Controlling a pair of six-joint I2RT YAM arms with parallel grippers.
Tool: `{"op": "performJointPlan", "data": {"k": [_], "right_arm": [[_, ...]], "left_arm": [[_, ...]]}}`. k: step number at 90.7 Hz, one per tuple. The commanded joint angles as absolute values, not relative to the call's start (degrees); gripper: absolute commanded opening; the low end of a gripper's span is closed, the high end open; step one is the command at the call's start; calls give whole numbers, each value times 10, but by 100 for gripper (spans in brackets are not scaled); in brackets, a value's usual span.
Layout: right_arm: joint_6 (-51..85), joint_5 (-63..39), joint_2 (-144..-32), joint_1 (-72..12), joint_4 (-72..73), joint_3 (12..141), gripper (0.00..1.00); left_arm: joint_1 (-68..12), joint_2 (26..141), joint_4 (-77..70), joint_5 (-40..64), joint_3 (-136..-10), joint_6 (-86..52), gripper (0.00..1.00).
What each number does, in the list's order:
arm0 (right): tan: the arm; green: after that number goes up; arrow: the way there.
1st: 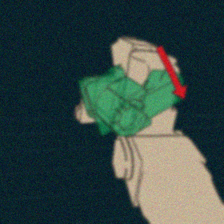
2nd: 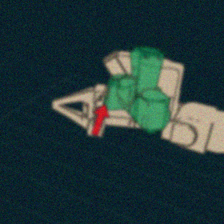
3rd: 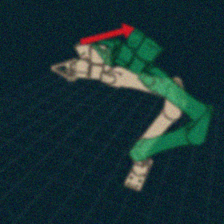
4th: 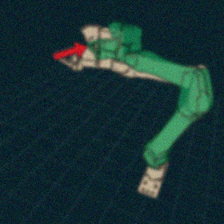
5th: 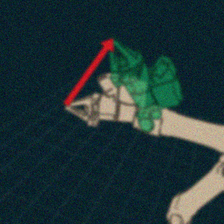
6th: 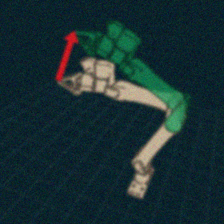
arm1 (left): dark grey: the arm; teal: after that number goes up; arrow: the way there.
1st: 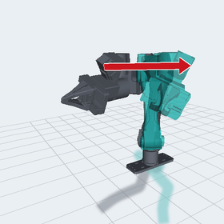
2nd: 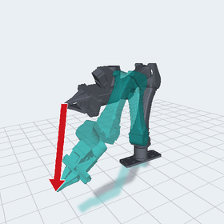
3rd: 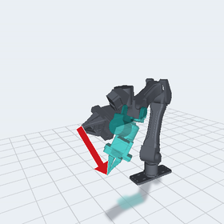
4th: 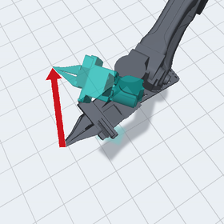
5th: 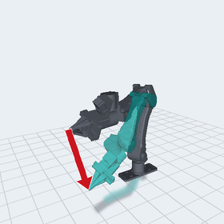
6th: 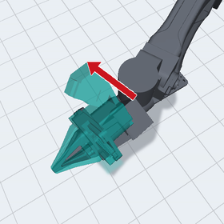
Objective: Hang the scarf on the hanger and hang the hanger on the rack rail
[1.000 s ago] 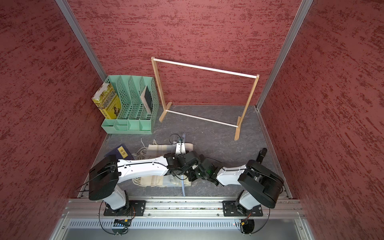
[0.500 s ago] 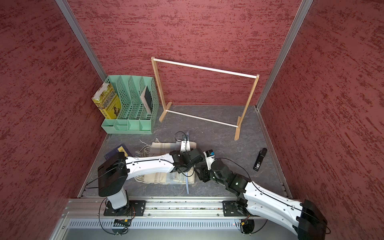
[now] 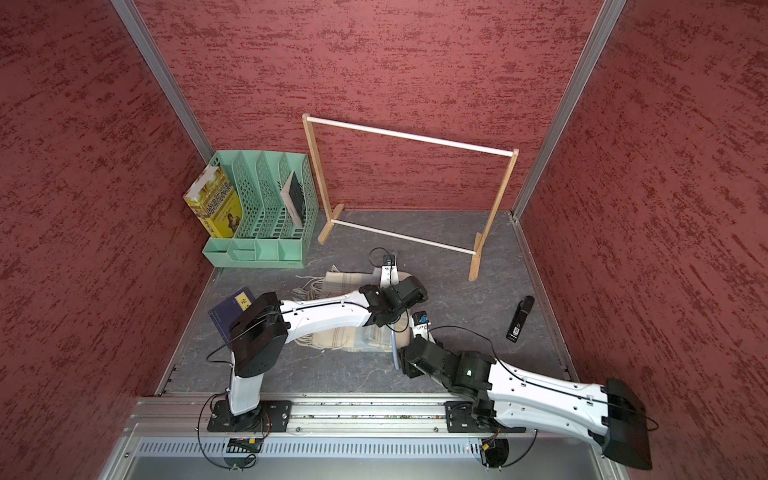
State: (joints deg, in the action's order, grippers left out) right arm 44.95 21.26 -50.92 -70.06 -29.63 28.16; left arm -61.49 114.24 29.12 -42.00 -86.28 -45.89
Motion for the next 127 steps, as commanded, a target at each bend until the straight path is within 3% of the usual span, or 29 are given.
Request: {"op": "performJointPlan", "data": {"k": [1, 27, 64, 127], "right_arm": [[489, 301, -557, -743, -320, 315, 63], [548, 374, -668, -799, -332, 349, 60], [601, 434, -783, -824, -321, 384, 46], [666, 473, -866, -825, -378, 417, 27]], "left_arm": [[-617, 1158, 324, -383, -881, -445, 0], [-618, 1174, 332, -374, -899, -441, 0], [-621, 1180, 331, -372, -902, -438, 0], [-622, 1176, 325, -372, -894, -438, 0]]}}
